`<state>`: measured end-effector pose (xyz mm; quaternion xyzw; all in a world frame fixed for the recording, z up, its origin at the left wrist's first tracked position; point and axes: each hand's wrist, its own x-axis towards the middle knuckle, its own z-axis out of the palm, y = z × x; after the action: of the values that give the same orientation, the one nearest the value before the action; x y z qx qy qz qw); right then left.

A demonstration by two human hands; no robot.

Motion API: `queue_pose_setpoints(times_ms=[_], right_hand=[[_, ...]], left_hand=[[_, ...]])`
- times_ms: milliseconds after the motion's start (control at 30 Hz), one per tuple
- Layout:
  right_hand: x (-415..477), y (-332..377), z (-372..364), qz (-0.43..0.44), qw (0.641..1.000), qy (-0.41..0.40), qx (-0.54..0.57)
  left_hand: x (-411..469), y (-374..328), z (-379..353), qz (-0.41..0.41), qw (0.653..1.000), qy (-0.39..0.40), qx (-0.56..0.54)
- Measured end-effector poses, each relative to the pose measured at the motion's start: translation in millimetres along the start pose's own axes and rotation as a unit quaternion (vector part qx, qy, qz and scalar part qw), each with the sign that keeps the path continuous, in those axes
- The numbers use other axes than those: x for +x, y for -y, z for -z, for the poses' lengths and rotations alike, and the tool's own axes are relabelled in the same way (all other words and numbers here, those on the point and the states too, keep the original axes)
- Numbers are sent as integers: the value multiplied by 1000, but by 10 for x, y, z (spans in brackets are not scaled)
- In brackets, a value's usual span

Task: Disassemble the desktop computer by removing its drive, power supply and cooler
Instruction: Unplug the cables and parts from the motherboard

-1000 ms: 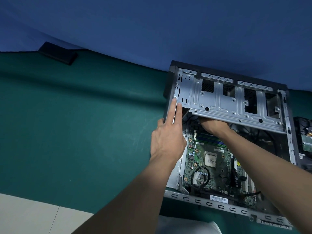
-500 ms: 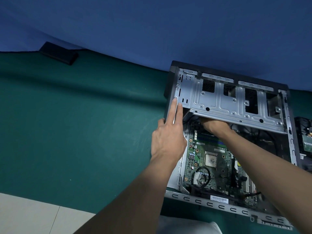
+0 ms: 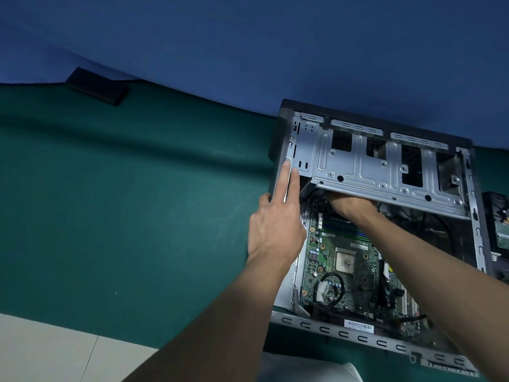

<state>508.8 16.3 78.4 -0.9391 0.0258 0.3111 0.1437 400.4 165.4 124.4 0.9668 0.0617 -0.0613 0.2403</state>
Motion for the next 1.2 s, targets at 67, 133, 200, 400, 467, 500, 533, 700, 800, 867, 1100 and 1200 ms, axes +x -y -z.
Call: queue_pose_setpoints(times_ms=[67,133,200,400,467,500,533,700,800,867,1100,1200], right_hand=[[-12,-26,6,-21,999,37,-23],[-12,-75,-5,-22,998,57,-25],[-31,-68,-10,-12,999,50,-9],[8,-3,13,-37,996,55,-61],[-6,16,18,-13,997,75,-22],[-24,27,25,-4,997,72,13],[-31,26,30,-1,997,65,32],[-103,-85,18,-36,998,50,22],[-116,-34,25,-30,998,40,25],[-106,-11,10,-5,999,-19,26],[-81,-213,-137,-139,906,-98,388],[-153,-221,-92,-120,767,-85,625]], left_hand=[[1,2,-4,0,1000,1,0],[1,2,-4,0,1000,2,-2],[3,4,-4,-1,1000,2,-4],[3,5,-11,-2,1000,-2,-2],[3,5,-11,-2,1000,-2,-4],[4,5,-10,-2,1000,-2,-5],[5,6,-10,-2,1000,-2,-5],[7,2,-16,-2,1000,-2,-4],[12,7,-13,-2,1000,-1,-6],[10,10,-16,-3,1000,-2,-6],[13,18,-23,-5,1000,-3,-1],[11,19,-27,-5,1000,-5,4]])
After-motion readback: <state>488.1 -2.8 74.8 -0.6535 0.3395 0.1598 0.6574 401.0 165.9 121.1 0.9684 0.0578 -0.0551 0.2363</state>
